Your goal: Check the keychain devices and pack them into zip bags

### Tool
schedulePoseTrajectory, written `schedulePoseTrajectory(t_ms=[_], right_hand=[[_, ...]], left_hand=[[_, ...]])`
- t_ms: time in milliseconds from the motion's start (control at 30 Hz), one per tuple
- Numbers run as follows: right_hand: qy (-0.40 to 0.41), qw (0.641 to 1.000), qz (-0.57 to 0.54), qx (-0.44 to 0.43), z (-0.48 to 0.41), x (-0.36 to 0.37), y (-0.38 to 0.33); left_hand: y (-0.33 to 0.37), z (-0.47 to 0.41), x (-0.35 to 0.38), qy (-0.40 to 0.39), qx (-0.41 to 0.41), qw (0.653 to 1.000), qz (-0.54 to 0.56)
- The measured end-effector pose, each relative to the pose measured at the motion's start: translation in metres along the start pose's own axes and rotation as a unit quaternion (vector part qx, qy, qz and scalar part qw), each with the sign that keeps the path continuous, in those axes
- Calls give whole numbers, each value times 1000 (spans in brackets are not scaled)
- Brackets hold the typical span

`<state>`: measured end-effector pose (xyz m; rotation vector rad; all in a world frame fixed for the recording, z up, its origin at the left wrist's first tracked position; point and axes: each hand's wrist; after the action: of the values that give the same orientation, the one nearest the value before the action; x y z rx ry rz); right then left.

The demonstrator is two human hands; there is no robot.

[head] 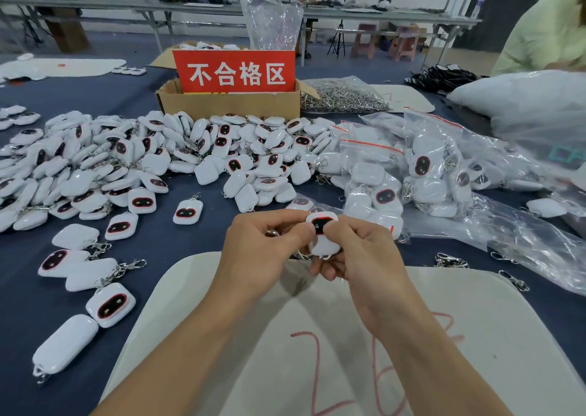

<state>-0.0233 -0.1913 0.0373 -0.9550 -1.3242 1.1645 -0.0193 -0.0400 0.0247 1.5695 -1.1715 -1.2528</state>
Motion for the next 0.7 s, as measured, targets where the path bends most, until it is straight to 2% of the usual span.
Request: schedulePoseTrajectory(t_ms=[233,400,700], right_hand=[[-57,997,-21,44,3,6,4],[-73,996,-22,38,2,6,4],[-37,999,0,14,1,2,7]], left_hand=[[-2,-1,1,70,-54,996,16],[-2,-2,0,63,-49,997,0],[1,-2,0,32,-34,999,15]])
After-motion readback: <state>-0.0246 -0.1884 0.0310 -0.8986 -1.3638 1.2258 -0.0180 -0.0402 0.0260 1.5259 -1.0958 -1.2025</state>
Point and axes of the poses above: each hand's wrist, its own z-axis away from the middle knuckle, its own x-axis out of the palm, y = z × x, and after that the axes turned 4 degrees about -z, right-handed
